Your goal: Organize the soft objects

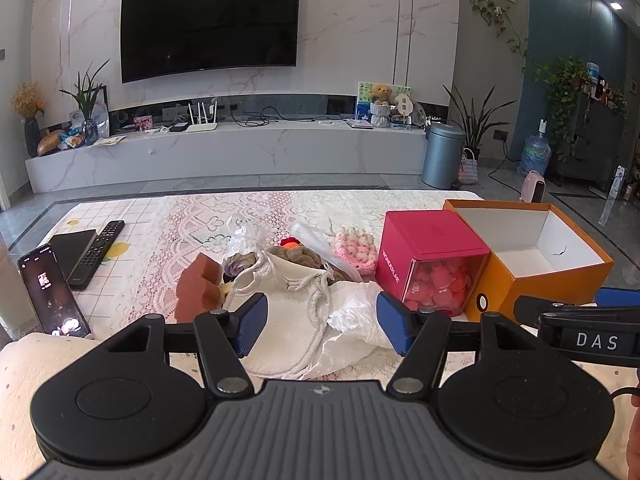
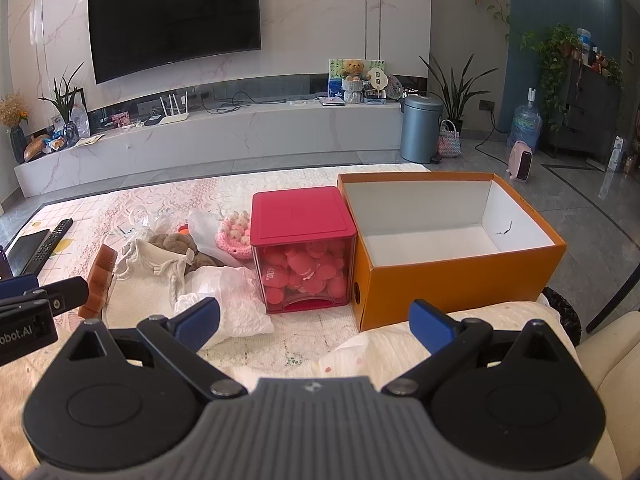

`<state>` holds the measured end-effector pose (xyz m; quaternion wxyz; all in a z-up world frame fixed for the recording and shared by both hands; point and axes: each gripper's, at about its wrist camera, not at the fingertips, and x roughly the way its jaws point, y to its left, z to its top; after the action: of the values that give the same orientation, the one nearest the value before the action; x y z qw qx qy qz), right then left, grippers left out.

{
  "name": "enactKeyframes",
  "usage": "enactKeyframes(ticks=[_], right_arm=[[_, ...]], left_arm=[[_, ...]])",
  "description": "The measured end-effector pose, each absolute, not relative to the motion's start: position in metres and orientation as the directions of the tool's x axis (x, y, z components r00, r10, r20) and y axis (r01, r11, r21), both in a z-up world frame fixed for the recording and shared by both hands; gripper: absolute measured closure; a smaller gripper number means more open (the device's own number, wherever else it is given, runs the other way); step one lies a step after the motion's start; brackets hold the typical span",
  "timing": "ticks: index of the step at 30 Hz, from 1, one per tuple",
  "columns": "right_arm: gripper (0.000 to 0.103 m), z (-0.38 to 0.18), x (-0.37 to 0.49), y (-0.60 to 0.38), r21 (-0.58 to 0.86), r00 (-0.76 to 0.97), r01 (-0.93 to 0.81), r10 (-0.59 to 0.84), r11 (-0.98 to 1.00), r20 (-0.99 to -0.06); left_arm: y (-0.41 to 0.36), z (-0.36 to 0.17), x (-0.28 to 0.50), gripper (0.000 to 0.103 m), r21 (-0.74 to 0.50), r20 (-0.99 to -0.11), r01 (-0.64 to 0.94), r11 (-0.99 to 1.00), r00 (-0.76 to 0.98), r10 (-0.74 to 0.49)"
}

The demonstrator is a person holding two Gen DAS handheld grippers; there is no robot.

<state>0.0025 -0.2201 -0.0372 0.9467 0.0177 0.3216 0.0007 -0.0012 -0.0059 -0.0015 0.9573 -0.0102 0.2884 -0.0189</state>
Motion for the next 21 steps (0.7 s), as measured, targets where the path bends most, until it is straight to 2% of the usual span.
enactKeyframes(ticks=[21], right_arm=[[0.004, -0.0391, 0.0049, -0.2186, 0.024, 0.787, 0.013, 0.005, 1.000, -0.617]], left_arm=[[-0.0054, -0.0016, -0.0017, 0.029, -0.033, -0.554, 0.030, 0.999, 0.832, -0.044]])
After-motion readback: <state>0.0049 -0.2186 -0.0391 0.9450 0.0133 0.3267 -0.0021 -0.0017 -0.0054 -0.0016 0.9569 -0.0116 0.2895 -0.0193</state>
